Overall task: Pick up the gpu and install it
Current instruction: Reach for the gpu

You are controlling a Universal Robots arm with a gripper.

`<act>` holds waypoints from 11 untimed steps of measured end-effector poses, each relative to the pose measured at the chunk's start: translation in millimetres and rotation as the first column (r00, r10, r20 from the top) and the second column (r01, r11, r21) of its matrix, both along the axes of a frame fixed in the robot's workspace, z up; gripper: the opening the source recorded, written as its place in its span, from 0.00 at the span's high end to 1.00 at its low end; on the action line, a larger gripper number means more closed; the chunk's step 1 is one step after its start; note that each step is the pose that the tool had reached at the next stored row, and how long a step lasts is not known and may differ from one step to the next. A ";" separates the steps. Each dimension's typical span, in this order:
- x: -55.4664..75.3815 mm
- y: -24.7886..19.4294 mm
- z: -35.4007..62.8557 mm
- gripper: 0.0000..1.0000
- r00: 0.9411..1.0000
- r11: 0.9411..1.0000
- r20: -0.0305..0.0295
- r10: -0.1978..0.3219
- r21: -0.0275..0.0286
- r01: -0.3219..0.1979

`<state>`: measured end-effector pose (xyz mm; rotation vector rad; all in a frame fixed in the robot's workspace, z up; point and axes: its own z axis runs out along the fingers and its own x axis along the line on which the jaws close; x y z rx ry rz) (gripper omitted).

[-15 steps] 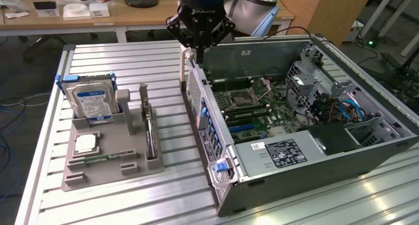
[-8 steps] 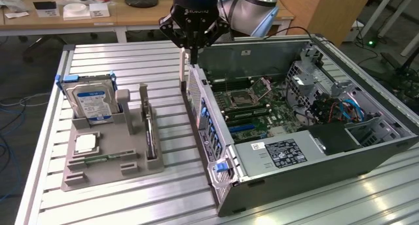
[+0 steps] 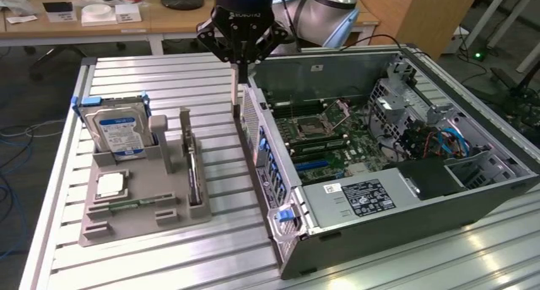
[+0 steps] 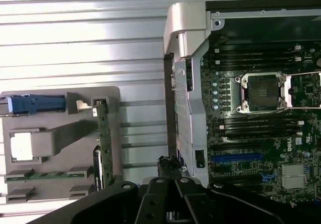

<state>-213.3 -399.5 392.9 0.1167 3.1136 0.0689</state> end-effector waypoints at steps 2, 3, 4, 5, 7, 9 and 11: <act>-2.9 0.0 0.0 0.89 1.000 1.000 0.000 0.000 0.000 0.000; -4.3 0.0 0.0 0.89 1.000 1.000 0.000 0.000 0.000 0.000; -5.6 -0.1 -0.1 0.89 1.000 1.000 0.000 0.000 0.000 0.000; -6.7 -0.1 -0.1 0.89 1.000 1.000 0.000 0.000 0.000 0.000; -8.9 -0.2 -0.1 0.89 1.000 1.000 0.000 0.000 0.000 0.000; -11.0 -0.4 -0.1 0.89 1.000 1.000 0.000 0.000 0.000 0.000; -13.1 -0.4 -0.2 0.89 1.000 1.000 0.000 0.000 0.000 0.000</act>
